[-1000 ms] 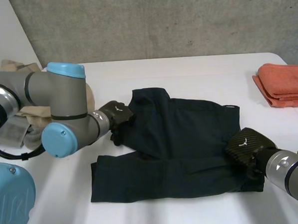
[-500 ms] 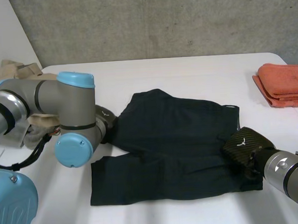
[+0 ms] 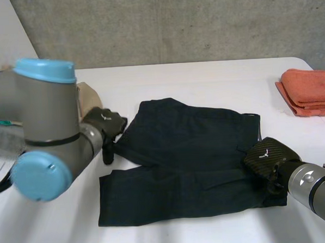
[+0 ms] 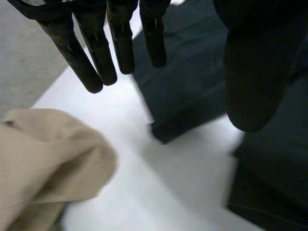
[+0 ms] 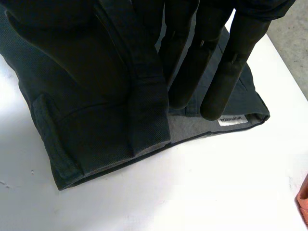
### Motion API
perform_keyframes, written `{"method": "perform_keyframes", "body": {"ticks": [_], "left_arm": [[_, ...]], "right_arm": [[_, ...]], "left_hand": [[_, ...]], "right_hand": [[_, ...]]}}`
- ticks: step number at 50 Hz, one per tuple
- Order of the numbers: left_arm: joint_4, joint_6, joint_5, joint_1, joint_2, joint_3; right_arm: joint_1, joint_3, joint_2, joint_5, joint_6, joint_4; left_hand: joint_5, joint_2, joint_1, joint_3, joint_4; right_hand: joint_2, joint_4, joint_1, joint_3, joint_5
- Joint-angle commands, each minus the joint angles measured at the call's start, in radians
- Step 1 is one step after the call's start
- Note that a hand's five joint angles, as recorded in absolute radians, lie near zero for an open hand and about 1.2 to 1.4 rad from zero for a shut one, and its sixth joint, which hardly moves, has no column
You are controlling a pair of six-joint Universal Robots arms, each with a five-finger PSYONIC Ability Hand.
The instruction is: Fold the laundry.
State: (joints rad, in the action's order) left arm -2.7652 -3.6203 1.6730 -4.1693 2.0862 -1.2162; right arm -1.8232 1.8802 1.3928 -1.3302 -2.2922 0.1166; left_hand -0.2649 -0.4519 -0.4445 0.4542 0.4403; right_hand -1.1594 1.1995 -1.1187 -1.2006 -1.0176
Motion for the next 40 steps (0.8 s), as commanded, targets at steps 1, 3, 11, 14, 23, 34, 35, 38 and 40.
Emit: {"method": "perform_keyframes", "body": {"ticks": [1, 3, 11, 14, 23, 34, 35, 38, 40], "left_arm": [[0.012, 0.009, -0.153, 0.017, -0.045, -0.172], [0.012, 0.011, -0.145, 0.031, -0.017, -0.181], [0.026, 0.026, -0.076, 0.038, 0.034, -0.137], [0.024, 0.037, -0.065, 0.04, 0.02, -0.111], [-0.143, 0.023, 0.007, 0.034, 0.089, 0.134], [-0.263, -0.113, 0.036, 0.051, 0.503, 0.695], [-0.261, -0.122, 0.037, 0.051, 0.53, 0.733], [-0.263, -0.136, 0.043, 0.052, 0.609, 0.839], [-0.281, -0.138, 0.042, 0.052, 0.652, 0.895]], "right_arm": [[-0.001, 0.0, 0.005, 0.002, -0.003, -0.002], [-0.001, -0.001, 0.009, 0.0, -0.006, -0.002], [0.005, -0.006, 0.012, 0.0, -0.012, -0.003], [0.002, -0.021, 0.005, 0.0, -0.013, -0.014], [-0.008, -0.194, -0.135, -0.142, -0.134, -0.195], [-0.021, -0.457, -0.412, -0.241, -0.201, -0.442], [-0.022, -0.49, -0.454, -0.256, -0.196, -0.492], [-0.028, -0.552, -0.523, -0.282, -0.199, -0.572], [-0.031, -0.602, -0.573, -0.297, -0.19, -0.617]], "left_hand": [[-0.067, -0.055, -0.062, 0.053, 0.067], [-0.114, -0.102, -0.109, 0.099, 0.113], [-0.957, -0.944, -0.952, 0.942, 0.956], [-0.957, -0.944, -0.952, 0.942, 0.956], [-0.957, -0.944, -0.952, 0.942, 0.956], [-0.957, -0.944, -0.952, 0.942, 0.956], [-0.957, -0.944, -0.952, 0.942, 0.956], [-0.957, -0.944, -0.952, 0.942, 0.956], [-0.957, -0.944, -0.952, 0.942, 0.956]], "right_hand": [[-0.237, 0.197, -0.278, -0.196, -0.204], [-0.237, 0.197, -0.278, -0.196, -0.204], [-0.237, 0.197, -0.278, -0.196, -0.204], [-0.237, 0.197, -0.278, -0.196, -0.204], [-0.237, 0.197, -0.278, -0.196, -0.204], [-0.237, 0.197, -0.278, -0.196, -0.204], [-0.237, 0.197, -0.278, -0.196, -0.204], [-0.237, 0.197, -0.278, -0.196, -0.204], [-0.178, 0.138, -0.219, -0.137, -0.146]]}}
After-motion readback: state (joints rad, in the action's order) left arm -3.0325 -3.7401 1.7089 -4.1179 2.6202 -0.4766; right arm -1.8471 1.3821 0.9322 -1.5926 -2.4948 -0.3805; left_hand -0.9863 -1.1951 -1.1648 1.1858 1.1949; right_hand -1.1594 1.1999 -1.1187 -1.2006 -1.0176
